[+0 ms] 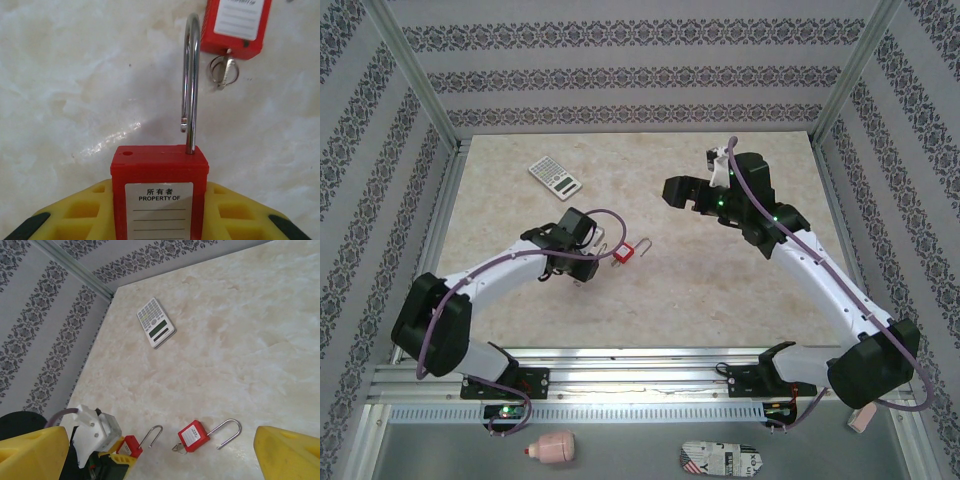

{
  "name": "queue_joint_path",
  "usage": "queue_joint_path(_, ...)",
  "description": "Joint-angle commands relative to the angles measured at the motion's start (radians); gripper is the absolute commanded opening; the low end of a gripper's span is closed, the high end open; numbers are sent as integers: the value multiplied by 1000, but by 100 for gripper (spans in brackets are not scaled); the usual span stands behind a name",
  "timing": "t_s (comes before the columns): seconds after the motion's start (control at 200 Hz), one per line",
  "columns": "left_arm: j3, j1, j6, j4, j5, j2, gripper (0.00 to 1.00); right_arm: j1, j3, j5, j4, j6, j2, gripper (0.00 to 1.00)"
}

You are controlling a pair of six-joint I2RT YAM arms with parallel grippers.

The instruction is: Unlock with the key

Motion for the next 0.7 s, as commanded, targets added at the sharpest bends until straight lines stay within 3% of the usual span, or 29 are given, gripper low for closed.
queue_joint_path(0.0,42,34,-19,-37,46,44,0,-11,-11,-18,19,-31,-14,96)
queue_joint_path(0.475,100,126,-2,-70,60,211,0,-16,-22,-32,19,-51,-32,98)
queue_joint_path(0.694,121,139,2,-83,-20,264,0,-20,-37,-40,14,-68,-51,98)
